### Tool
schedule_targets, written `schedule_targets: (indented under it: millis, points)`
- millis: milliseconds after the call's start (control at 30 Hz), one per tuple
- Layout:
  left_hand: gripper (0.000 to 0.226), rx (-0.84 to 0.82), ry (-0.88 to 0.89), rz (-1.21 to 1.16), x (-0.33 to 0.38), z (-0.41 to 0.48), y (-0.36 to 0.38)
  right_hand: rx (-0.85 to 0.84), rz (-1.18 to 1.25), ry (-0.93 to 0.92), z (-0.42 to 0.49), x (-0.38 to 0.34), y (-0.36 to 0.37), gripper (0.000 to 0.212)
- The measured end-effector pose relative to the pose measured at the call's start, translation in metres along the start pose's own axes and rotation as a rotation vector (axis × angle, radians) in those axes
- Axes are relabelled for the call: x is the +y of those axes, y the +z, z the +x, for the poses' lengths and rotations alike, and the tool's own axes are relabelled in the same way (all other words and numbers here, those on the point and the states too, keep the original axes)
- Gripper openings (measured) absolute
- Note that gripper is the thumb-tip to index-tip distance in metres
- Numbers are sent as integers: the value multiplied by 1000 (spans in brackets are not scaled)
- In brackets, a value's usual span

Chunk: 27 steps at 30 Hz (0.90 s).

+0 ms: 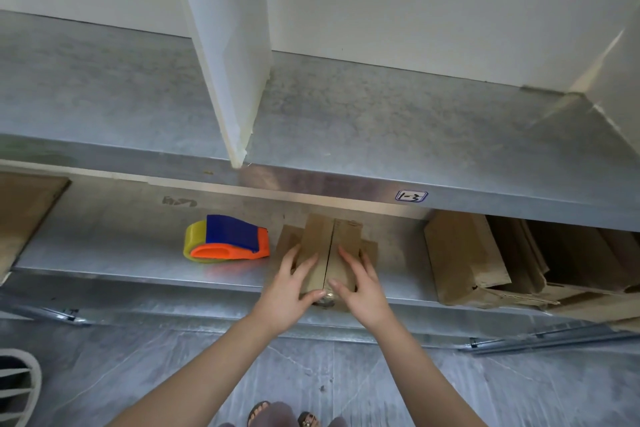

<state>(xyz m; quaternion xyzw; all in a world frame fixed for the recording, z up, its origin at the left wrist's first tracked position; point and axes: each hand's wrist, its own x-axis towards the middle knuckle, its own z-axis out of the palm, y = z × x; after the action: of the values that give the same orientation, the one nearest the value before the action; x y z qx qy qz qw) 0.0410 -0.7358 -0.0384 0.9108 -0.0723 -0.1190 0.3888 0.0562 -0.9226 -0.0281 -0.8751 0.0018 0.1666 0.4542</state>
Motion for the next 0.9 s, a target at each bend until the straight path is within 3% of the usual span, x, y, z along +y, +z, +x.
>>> schedule_targets:
  millis: [100, 267, 367, 433, 500, 633, 767, 900]
  points:
    - [74, 13, -23, 8, 2, 9, -4, 7, -50, 6, 8, -7, 2, 61]
    - [79, -89, -50, 66, 0, 28, -16, 187, -153, -14, 17, -14, 2, 54]
    - [79, -121, -59, 202, 2, 30, -24, 52, -263, 20, 14, -12, -3, 96]
    - [78, -119, 4, 328, 3, 26, -35, 12, -360, 19, 10, -8, -8, 105]
    - [74, -78, 92, 478, -1, 17, -54, 59, -451, -28, 4, -10, -14, 97]
    - [64, 8, 224, 750, -32, -5, -99, 110, -672, -201, -6, -37, -18, 61]
    - [64, 91, 223, 864, -56, -10, -145, 80, -748, -345, -2, -78, -2, 57]
    - [80, 20, 108, 835, -70, 1, -163, 66, -752, -423, 11, -104, 37, 55]
